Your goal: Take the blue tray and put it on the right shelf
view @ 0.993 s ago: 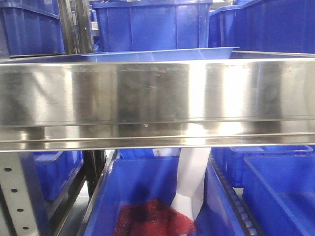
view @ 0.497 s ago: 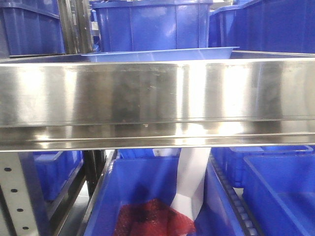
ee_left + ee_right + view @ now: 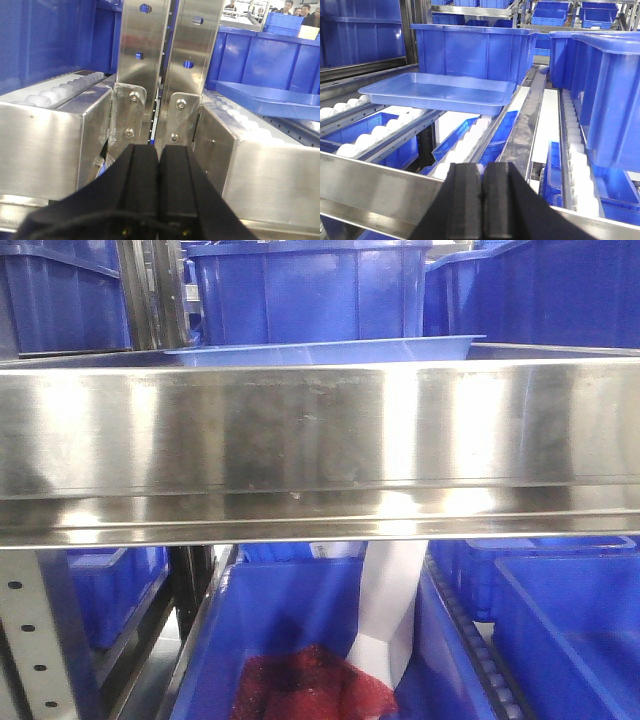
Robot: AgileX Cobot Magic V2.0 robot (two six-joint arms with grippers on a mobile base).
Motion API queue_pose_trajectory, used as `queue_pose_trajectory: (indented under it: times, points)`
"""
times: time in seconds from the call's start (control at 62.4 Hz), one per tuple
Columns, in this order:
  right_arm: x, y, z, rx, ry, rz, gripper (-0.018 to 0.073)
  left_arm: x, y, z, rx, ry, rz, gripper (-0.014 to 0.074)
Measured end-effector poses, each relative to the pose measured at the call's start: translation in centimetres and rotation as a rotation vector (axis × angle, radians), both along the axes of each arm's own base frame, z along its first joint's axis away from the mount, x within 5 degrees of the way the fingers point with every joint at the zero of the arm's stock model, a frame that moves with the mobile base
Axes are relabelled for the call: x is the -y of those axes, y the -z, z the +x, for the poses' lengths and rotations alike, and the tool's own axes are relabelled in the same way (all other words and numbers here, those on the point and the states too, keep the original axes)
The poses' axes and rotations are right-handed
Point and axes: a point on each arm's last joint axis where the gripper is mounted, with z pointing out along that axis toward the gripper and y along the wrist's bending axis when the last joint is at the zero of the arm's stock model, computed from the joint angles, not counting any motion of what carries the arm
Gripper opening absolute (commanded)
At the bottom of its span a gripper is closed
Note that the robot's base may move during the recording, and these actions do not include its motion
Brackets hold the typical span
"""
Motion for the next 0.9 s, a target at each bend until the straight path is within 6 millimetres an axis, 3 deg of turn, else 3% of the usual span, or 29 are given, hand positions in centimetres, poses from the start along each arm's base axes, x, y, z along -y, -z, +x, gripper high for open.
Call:
queue_pose_trajectory:
  times: [0.545, 0.897]
  points:
    - [0.1, 0.4, 0.1, -0.010, 0.018, -0.006, 0.0058, 0.0, 0.0, 0.0, 0.000, 0.000, 0.000, -0.0048]
    - [1.5, 5.9, 0.4, -0.035, 0.312, 0.021, 0.0058, 0.0, 0.0, 0.0, 0.000, 0.000, 0.000, -0.0048]
